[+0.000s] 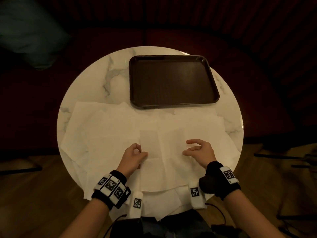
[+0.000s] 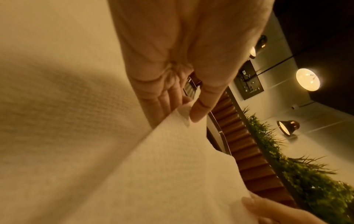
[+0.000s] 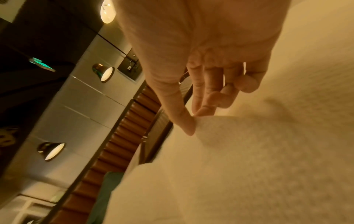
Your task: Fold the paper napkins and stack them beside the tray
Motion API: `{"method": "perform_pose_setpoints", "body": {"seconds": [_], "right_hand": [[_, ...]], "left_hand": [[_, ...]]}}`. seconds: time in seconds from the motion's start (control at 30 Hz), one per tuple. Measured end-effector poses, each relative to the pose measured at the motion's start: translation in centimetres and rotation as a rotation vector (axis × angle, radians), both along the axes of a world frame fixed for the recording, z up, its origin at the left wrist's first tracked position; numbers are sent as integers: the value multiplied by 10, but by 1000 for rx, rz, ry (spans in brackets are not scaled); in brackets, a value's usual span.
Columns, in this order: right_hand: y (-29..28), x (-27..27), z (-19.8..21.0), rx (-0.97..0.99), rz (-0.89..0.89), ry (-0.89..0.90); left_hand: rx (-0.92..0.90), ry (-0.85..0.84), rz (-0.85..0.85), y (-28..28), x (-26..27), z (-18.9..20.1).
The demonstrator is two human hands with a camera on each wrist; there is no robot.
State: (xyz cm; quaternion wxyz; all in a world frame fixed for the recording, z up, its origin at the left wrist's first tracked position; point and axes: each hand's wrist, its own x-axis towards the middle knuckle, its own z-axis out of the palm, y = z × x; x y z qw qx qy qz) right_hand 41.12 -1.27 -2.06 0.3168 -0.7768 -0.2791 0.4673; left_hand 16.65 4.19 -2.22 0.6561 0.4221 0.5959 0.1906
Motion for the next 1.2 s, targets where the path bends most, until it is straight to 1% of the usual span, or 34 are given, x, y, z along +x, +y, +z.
{"method": "perform_pose_setpoints", "body": {"seconds": [0.1, 0.2, 0.27, 0.33, 0.4, 0.43, 0.5, 0.53, 0.57, 0.63, 0.67, 0.73, 0.8, 0.87, 0.93, 1.0, 1.03, 1.1, 1.2], "right_hand": [[2, -9, 22, 135, 75, 103], [8, -27, 41, 231, 290, 184], [12, -43, 45, 255, 421, 255], [14, -55, 43, 221, 523, 309], [15, -60, 40, 185, 597, 323], [16, -59, 40, 183, 606, 330], [17, -51, 40, 204, 554, 347], [18, -45, 39, 213, 526, 319], [20, -38, 39, 209, 522, 248], [27, -27, 38, 157, 582, 108], [32, -24, 39, 143, 622, 98], [46, -26, 44, 180, 697, 190], [63, -35, 51, 238, 733, 338], [85, -50, 55, 265, 751, 392], [115, -68, 56, 296, 774, 369], [152, -87, 57, 326, 770, 350], [173, -96, 57, 341, 759, 337], [215, -113, 60, 371, 727, 296], [277, -138, 55, 365, 641, 196]], "left_hand": [[-34, -95, 23, -3, -2, 8], [-64, -217, 2, -7, 2, 21], [-85, -286, -26, -8, 6, 28], [-78, -321, -27, -11, 8, 33], [-54, -294, -36, -13, 9, 33], [-36, -266, -30, -14, 9, 32], [-10, -216, 13, -15, 9, 28], [-4, -198, 38, -15, 9, 27], [5, -190, 57, -15, 8, 26], [26, -190, 89, -14, 7, 29], [38, -197, 107, -12, 5, 31], [66, -213, 140, -4, 0, 37], [90, -211, 170, 10, -8, 43], [123, -183, 196, 32, -20, 46], [172, -150, 235, 60, -35, 51], [211, -154, 272, 92, -51, 57], [226, -162, 265, 110, -58, 61], [248, -145, 199, 147, -71, 67], [330, -56, 93, 204, -86, 64]]}}
